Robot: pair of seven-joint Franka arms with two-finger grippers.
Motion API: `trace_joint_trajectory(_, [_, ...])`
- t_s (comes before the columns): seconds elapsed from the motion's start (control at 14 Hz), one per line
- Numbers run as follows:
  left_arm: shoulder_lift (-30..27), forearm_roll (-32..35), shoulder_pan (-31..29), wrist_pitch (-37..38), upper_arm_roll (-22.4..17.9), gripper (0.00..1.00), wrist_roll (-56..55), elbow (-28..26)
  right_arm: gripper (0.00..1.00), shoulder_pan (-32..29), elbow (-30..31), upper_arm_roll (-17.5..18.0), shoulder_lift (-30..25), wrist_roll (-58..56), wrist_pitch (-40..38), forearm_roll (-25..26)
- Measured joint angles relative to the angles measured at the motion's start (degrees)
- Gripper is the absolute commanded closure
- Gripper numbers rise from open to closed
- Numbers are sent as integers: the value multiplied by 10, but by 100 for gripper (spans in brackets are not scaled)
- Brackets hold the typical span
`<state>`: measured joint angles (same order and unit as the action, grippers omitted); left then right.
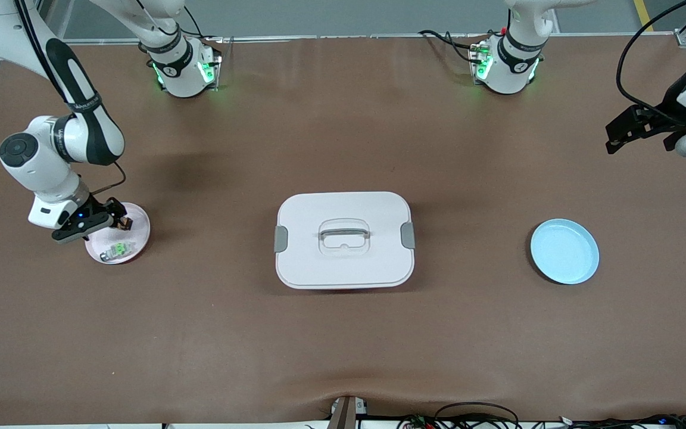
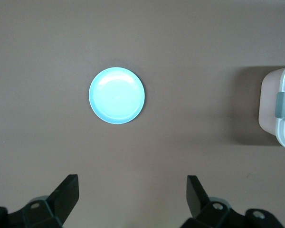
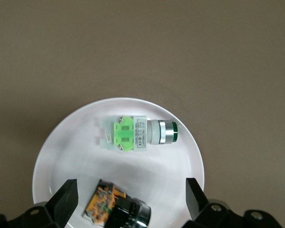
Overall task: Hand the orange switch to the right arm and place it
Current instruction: 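Lower the switch onto the white plate and open the right gripper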
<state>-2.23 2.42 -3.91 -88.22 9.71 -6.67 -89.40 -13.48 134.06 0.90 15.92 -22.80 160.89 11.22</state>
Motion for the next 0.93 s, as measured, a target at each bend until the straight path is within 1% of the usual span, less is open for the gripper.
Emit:
trace_joint_trajectory(0.14, [0, 0, 0, -3, 0, 0, 0, 0, 0, 0, -2, 3, 0, 99, 5, 0])
trace_joint_trajectory(0.29, [0, 0, 0, -7, 0, 0, 0, 0, 0, 0, -9, 7, 0, 158, 10, 0])
trace_joint_trajectory(0.43, [0, 0, 0, -9, 0, 0, -1, 0, 0, 0, -22, 12, -1, 180, 10, 0])
trace_joint_trajectory(0.64, [0, 0, -2, -13, -3, 0, -1, 0, 0, 2, -43, 17, -5, 184, 6, 0])
trace_joint_trajectory(0.71, [0, 0, -2, -13, -4, 0, -1, 0, 0, 5, -54, 18, -6, 185, -9, 0])
trace_joint_trajectory(0.79, [0, 0, -2, -13, -4, 0, -1, 0, 0, 9, -69, 19, -7, 186, -40, 0])
trace_joint_trajectory(0.93, [0, 0, -2, -13, -4, 0, -1, 0, 0, 23, -115, 21, -9, 190, -141, -1])
